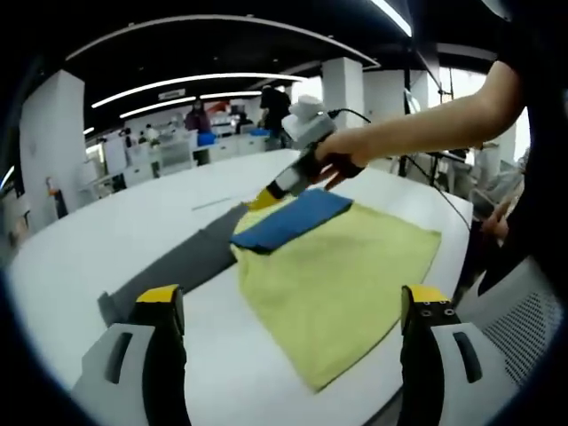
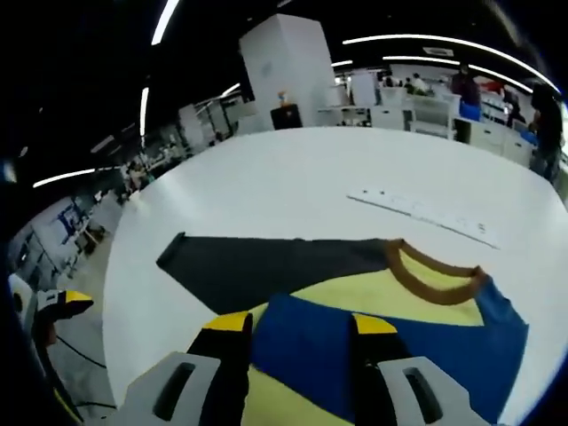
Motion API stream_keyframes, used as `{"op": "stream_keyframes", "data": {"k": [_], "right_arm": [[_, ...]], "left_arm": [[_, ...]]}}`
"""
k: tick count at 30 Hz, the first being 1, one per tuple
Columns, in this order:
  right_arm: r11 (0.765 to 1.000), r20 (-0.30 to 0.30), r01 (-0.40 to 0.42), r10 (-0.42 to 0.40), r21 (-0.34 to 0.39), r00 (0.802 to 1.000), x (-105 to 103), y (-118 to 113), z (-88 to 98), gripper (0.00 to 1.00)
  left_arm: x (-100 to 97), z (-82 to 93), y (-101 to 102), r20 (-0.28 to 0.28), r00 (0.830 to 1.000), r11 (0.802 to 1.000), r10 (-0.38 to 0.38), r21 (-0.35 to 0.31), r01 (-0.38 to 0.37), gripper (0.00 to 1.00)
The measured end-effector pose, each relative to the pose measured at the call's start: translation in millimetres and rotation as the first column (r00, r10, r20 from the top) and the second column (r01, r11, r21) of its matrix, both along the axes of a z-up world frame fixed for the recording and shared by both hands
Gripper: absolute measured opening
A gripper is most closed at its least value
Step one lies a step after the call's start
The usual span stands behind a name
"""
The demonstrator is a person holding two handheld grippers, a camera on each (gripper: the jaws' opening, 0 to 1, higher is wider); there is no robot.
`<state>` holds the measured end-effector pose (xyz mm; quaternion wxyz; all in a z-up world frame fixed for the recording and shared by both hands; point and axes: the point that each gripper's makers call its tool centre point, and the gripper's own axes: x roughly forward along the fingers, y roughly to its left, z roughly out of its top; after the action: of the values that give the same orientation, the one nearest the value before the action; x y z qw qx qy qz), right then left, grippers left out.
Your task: Fold the garment on the visible template until the final outline fits inside the template.
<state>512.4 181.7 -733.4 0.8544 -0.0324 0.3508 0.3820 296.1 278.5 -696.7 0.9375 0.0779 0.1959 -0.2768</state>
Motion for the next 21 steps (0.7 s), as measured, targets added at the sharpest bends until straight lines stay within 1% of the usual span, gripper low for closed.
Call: {"op": "stream_keyframes", "data": {"k": [2,4,11,14,16,21], "right_arm": [[1.0,0.012,0.019,-0.019,-0.011,1.0,2,-14,2.0,0.48],[0.999,0.02,0.033,-0.033,-0.02,0.999,5,-26,2.4,0.55],[0.997,0.012,0.075,-0.075,-0.029,0.997,0,-68,5.1,0.68],[0.996,0.013,0.084,-0.084,-0.032,0.996,-3,-83,5.0,0.7],[0.994,0.013,0.102,-0.102,-0.042,0.995,-3,-97,3.3,0.7],[0.988,0.013,0.14,-0.14,-0.065,0.99,-6,-129,-2.1,0.66]], "left_arm": [[0.9,1.4,0,0.006,1.0,1.0,0.003,-0.005,-0.003,0.99],[1.2,3.3,0,0.011,1.0,1.0,0.006,-0.011,-0.006,0.99],[2.9,5.6,-2,0.014,1.0,1.0,0.005,-0.012,-0.005,0.99],[3.8,6.8,-3,0.018,1.0,1.0,0.006,-0.012,-0.006,0.99],[4.1,7.8,-3,0.022,1.0,1.0,0.008,-0.015,-0.007,0.99],[3.8,7.3,-3,0.02,1.0,1.0,0.006,-0.011,-0.006,0.99]]}}
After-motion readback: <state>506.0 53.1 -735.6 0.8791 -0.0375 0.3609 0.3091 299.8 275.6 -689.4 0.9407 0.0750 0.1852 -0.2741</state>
